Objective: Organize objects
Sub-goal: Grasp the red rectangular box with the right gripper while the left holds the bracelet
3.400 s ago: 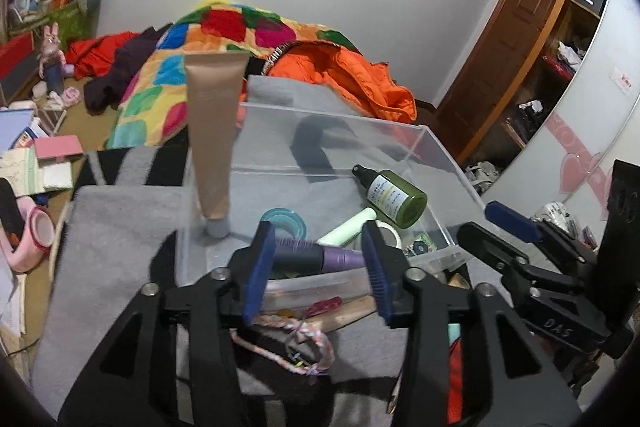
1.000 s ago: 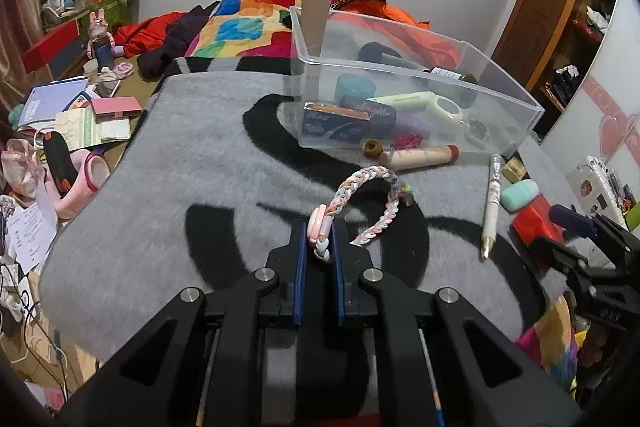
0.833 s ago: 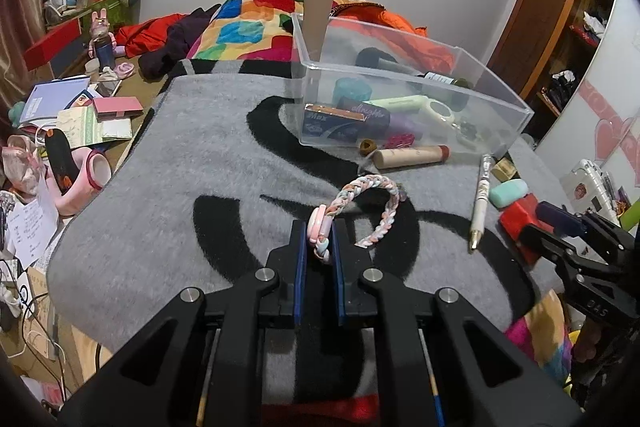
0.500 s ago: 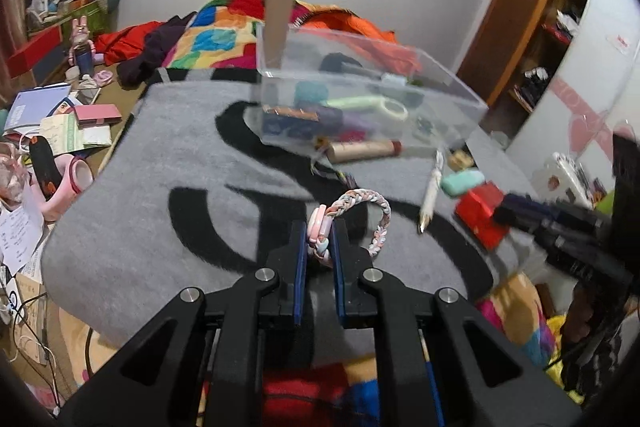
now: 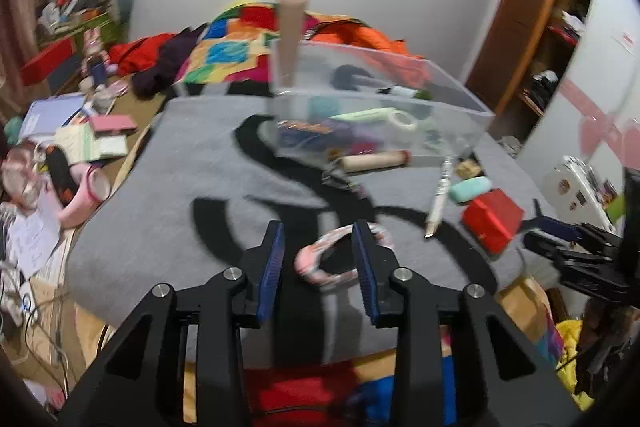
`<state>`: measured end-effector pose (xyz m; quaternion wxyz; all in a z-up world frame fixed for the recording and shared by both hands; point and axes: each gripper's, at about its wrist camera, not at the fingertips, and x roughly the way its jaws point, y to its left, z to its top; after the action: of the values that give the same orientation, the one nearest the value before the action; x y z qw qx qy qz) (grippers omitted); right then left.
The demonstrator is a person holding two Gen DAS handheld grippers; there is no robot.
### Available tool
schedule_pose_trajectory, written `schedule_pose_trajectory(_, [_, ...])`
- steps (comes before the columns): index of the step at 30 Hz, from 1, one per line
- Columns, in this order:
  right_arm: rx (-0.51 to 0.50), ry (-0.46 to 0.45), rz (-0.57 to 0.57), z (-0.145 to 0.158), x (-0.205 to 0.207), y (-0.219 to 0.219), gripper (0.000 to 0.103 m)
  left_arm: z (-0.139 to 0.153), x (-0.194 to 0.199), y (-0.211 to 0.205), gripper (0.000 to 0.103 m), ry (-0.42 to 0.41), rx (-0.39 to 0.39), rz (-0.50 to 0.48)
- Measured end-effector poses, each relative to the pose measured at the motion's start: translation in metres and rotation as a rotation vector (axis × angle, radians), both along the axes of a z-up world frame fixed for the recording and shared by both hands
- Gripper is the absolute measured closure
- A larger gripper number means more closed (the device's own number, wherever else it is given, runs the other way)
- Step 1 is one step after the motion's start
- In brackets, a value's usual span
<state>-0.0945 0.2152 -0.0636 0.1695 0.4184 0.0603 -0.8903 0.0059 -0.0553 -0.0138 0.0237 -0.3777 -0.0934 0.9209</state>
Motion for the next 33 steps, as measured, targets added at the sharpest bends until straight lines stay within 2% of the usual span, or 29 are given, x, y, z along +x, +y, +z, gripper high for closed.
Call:
schedule_pose_trajectory(4, [0.012,-0.016,-0.026,-0.008,-0.013,0.001,0.049,0.005,-0.020,0.032,0.067,0.009,-0.035,-0.084])
schedule_pose_trajectory(7, [0.025,-0.008,-0.038,-0.009,-0.023,0.001,0.049,0.004,-0.034,0.054,0.061,0.008,-0.044,-0.143])
schedule_pose_trajectory(13, [0.084,0.022,-0.077,-0.006,-0.046,0.005,0.049,-0.008,-0.072,0.091,0.061,-0.037,-0.095,-0.219])
schedule_pose_trajectory(20, [-0.007,-0.039,-0.091,-0.011,-0.045,0.023,0.047,-0.015,-0.101,0.112,0.060,-0.064,-0.156,-0.256])
schedule_pose_trajectory(23, [-0.003,-0.045,-0.093,-0.014,-0.046,0.024,0.046,-0.025,-0.105,0.121,0.060,-0.091,-0.175,-0.280])
schedule_pose_trajectory(29, [0.022,-0.023,-0.112,-0.011,-0.053,0.020,0.041,-0.028,-0.091,0.135,0.060,-0.092,-0.156,-0.326])
schedule_pose_trajectory(33, [0.084,0.012,-0.161,-0.006,-0.052,0.028,0.035,-0.026,-0.081,0.147,0.046,-0.074,-0.137,-0.367])
